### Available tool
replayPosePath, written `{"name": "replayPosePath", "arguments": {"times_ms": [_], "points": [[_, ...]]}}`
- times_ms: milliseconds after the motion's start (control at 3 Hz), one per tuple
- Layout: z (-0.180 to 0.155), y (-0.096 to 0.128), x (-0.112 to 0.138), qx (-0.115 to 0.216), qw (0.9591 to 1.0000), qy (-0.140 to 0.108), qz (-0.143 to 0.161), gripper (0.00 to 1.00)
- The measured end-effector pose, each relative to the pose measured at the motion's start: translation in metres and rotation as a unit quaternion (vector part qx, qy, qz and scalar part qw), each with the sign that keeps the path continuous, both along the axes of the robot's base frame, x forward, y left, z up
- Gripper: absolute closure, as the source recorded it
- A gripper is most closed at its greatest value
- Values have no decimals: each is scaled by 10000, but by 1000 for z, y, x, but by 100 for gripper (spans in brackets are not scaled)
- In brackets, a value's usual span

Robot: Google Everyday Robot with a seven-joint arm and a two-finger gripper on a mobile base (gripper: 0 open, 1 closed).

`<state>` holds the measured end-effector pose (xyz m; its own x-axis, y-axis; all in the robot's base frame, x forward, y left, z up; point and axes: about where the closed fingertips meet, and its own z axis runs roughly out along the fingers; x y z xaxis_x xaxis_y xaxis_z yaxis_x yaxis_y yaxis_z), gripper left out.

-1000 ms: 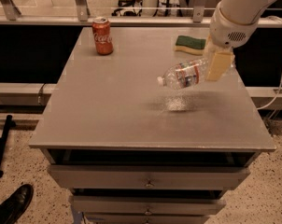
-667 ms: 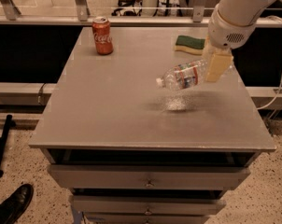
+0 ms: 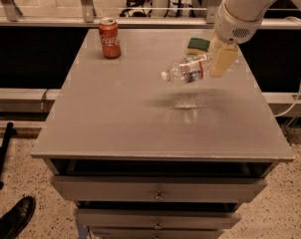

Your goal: Move water bottle near coke can

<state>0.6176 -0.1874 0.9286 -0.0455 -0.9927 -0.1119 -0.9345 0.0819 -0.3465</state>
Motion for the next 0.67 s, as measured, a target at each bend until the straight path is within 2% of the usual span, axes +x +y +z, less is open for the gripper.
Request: {"name": "replayPosePath", "arguments": {"times_ms": [667], "points": [[15, 17, 66, -238, 9982, -495, 230, 100]]}}
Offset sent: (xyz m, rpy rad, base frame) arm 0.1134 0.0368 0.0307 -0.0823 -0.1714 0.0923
